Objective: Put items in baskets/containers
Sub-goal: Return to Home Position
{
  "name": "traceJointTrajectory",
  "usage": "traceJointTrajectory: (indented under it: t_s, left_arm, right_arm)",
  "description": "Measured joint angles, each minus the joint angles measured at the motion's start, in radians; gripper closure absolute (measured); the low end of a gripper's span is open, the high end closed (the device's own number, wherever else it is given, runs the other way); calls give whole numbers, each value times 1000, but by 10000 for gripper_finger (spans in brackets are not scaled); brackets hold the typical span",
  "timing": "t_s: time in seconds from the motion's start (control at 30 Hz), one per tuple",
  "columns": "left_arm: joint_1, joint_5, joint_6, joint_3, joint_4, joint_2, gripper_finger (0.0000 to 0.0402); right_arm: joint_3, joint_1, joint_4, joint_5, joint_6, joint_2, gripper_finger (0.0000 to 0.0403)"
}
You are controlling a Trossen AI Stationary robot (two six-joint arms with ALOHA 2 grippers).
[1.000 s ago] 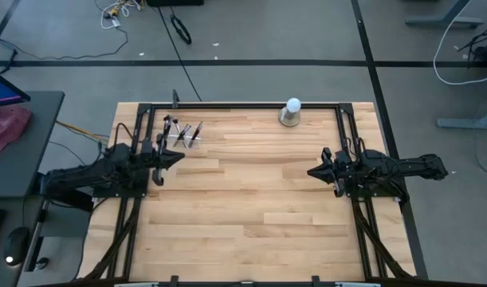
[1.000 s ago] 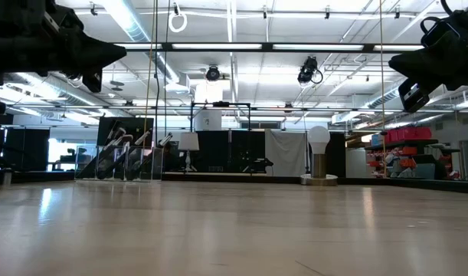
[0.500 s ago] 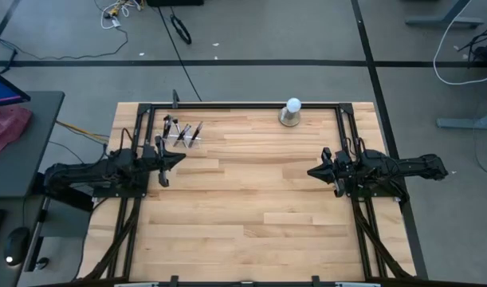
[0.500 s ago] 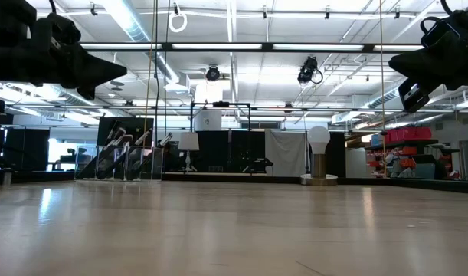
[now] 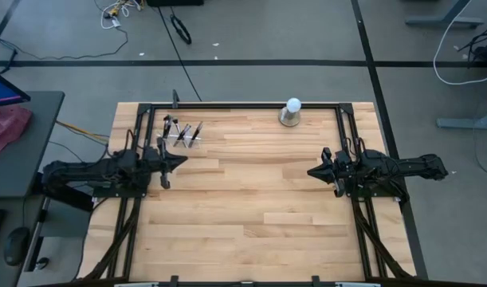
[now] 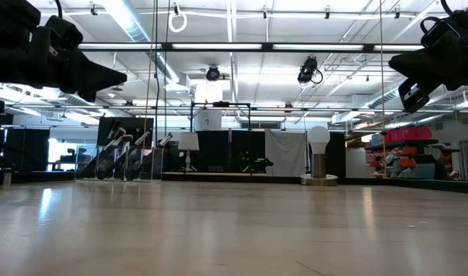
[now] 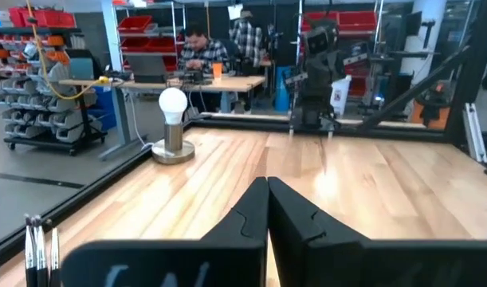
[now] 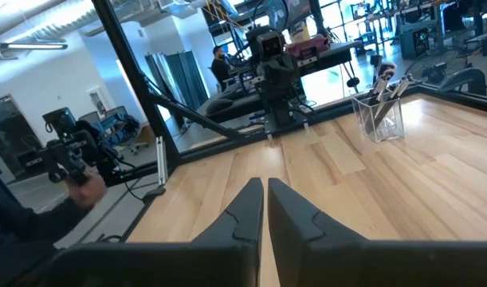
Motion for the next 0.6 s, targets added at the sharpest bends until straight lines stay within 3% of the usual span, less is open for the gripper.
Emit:
traceJointTrajectory:
  t_s: [0.6]
  left_arm:
    - [0, -1, -15, -1, 8, 23, 392]
  right_arm:
    - [0, 7, 3, 0, 0, 0, 378]
